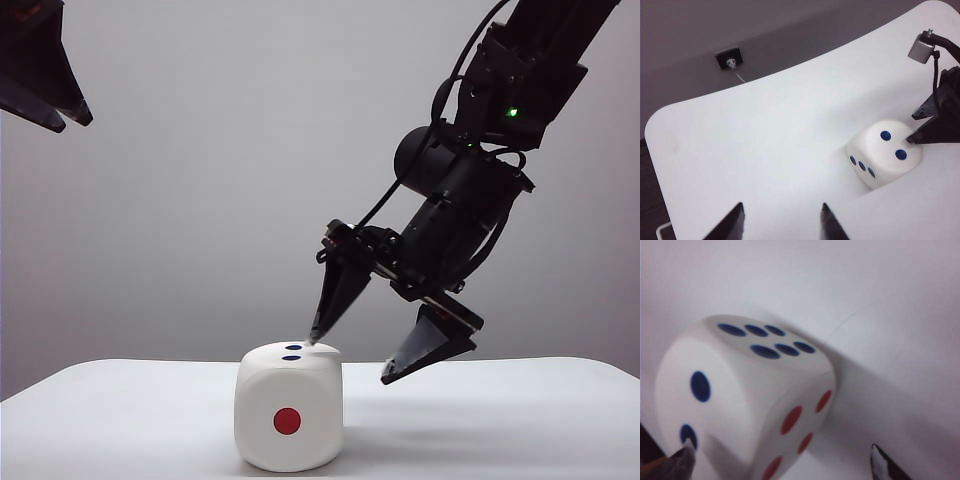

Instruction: Pick up the dice on the table and roll the dice.

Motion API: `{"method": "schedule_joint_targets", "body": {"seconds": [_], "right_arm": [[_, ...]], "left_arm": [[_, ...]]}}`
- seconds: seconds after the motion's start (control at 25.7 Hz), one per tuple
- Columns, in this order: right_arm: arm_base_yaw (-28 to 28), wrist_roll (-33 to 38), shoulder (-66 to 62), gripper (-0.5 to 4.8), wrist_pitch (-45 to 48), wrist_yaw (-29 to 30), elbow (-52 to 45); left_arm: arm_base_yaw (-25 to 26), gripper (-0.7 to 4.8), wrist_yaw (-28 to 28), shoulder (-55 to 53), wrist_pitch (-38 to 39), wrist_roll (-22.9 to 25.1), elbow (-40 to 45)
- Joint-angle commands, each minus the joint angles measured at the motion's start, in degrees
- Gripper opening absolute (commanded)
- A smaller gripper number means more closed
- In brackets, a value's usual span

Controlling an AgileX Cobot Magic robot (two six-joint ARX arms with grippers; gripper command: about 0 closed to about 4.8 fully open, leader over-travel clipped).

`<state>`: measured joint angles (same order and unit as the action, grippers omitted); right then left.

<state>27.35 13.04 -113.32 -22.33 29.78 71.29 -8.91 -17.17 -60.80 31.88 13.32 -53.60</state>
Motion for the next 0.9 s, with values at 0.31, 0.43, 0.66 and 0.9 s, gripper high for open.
{"method": "schedule_joint_targets", "body": {"seconds": [0.31, 0.43, 0.66, 0.9], "right_arm": [[0.2, 3.7, 0.3, 4.79, 2.7, 3.7, 0.2], [0.2, 4.0, 0.3, 4.79, 2.9, 4.0, 0.2], [0.9, 5.3, -0.1, 4.52, 3.1, 5.0, 0.2], [3.9, 5.3, -2.4, 3.87, 3.5, 4.4, 0.3]], "left_arm": [[0.0, 1.92, -5.3, 0.0, 1.5, 4.5, -0.2], [0.0, 1.92, -6.1, 0.0, 2.7, 5.6, -0.2], [0.0, 1.92, -6.1, 0.0, 2.8, 5.8, -0.2], [0.0, 1.92, -6.1, 0.0, 2.9, 5.8, -0.2]]}}
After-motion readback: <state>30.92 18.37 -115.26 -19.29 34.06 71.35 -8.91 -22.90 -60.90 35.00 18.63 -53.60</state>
